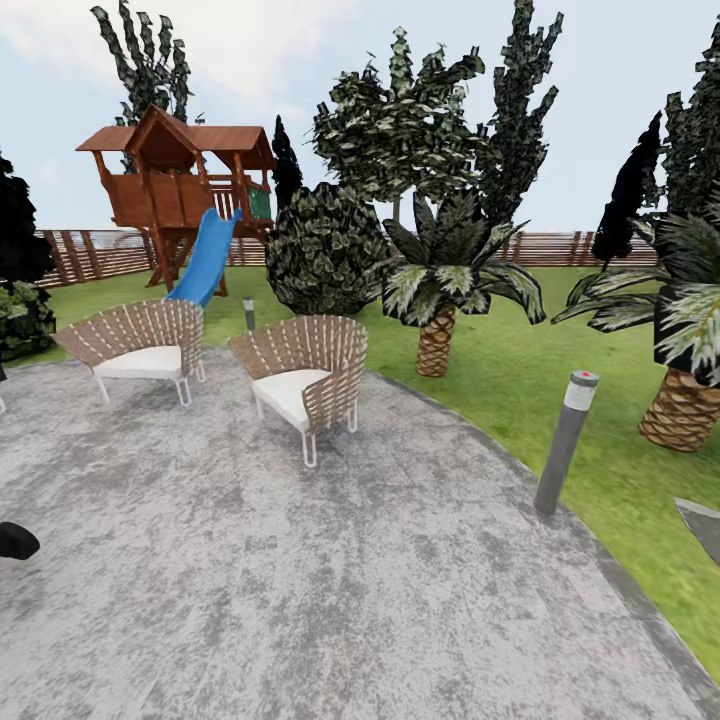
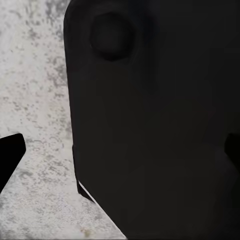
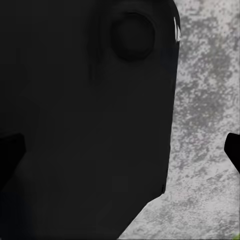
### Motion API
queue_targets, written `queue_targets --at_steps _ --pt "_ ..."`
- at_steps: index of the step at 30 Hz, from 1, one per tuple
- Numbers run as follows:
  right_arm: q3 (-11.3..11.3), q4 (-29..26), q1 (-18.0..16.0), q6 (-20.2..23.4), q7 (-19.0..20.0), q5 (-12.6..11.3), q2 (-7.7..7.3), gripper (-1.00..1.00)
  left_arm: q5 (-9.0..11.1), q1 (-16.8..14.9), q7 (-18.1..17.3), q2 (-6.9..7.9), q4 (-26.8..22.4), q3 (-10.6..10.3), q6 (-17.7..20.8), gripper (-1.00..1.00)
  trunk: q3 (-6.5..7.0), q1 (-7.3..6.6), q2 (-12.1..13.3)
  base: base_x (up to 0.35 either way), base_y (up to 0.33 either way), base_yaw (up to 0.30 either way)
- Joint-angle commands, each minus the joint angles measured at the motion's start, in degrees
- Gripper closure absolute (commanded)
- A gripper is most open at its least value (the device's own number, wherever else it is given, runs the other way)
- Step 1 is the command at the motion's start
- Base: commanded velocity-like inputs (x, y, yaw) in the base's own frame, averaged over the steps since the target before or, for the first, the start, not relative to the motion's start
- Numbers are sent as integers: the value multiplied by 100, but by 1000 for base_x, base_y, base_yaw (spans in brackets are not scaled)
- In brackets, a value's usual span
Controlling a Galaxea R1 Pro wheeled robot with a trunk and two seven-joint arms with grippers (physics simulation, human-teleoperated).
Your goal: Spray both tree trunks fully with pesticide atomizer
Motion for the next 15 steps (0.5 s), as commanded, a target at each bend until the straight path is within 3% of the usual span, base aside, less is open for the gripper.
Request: queue_targets --at_steps 1,9,15 --pt "6 -33 -34 33 18 11 33 -100 33 33 12 -33 33 25 33 -100 -3 0 -1 0 0 0" --pt "2 -176 -234 46 -1 9 212 -100 34 112 17 -59 158 54 160 -100 -3 0 -1 0 0 0" --pt "-21 -230 -285 50 -14 9 215 -100 40 108 27 -43 156 35 154 -100 -3 0 -1 0 0 0"
